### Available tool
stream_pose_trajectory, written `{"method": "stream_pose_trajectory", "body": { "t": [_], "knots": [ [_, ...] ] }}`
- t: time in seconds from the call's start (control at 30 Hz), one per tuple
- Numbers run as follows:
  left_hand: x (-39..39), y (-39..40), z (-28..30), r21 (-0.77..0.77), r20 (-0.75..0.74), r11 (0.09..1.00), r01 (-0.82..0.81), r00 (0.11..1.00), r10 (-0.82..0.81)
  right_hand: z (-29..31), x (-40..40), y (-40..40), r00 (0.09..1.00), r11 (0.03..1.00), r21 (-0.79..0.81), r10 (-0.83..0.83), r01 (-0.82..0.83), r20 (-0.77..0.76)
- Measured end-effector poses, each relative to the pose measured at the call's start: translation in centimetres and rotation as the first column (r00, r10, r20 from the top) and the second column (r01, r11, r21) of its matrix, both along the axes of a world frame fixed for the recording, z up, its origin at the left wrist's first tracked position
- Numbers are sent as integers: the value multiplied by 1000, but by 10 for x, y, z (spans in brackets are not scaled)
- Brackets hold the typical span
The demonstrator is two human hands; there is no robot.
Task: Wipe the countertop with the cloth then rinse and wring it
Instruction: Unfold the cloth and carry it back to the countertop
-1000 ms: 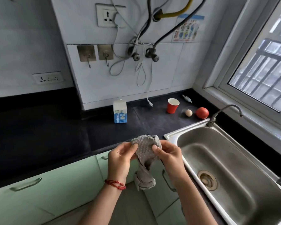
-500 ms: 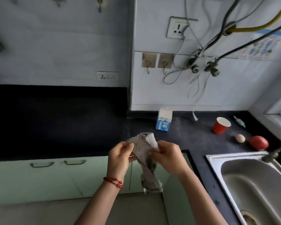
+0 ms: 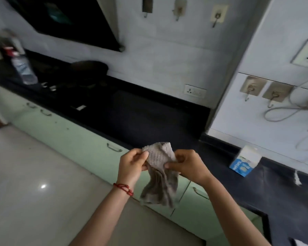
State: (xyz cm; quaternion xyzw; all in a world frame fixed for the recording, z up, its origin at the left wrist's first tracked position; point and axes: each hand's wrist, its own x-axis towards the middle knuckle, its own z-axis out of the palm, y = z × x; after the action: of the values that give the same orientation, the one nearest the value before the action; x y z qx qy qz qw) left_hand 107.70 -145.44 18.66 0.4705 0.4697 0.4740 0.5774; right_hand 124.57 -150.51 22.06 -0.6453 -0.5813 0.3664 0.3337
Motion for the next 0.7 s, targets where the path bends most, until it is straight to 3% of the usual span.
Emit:
{"method": "stream_pose_trajectory", "body": {
  "t": [0.13, 0.23, 0.33, 0.43, 0.5, 0.6, 0.7],
  "knots": [
    [-34, -3, 2, -16, 46, 993, -120, 992, 121, 1, -30, 17, 958, 966, -39, 246, -254, -149],
    [-63, -6, 5, -46, 95, 982, -182, 978, 186, 1, -55, 34, 960, 974, 43, 227, -223, -161],
    [-97, -7, 11, -109, 160, 965, -240, 954, 255, 1, -93, 46, 911, 940, 75, 342, -334, -231],
    [-140, -9, 16, -93, 229, 978, -186, 952, 203, 2, -129, 58, 870, 900, 63, 434, -432, -232],
    [-174, -8, 15, -32, 147, 994, -108, 983, 112, 4, -159, 68, 824, 843, 86, 537, -530, -183],
    [-222, -4, 17, 94, -220, 995, 18, 975, 4, 4, -210, 80, 731, 740, 77, 672, -668, -117],
    [-265, 3, 23, 177, -363, 984, 8, 930, 58, 0, -256, 94, 685, 703, 47, 704, -710, -187]
  ]
}}
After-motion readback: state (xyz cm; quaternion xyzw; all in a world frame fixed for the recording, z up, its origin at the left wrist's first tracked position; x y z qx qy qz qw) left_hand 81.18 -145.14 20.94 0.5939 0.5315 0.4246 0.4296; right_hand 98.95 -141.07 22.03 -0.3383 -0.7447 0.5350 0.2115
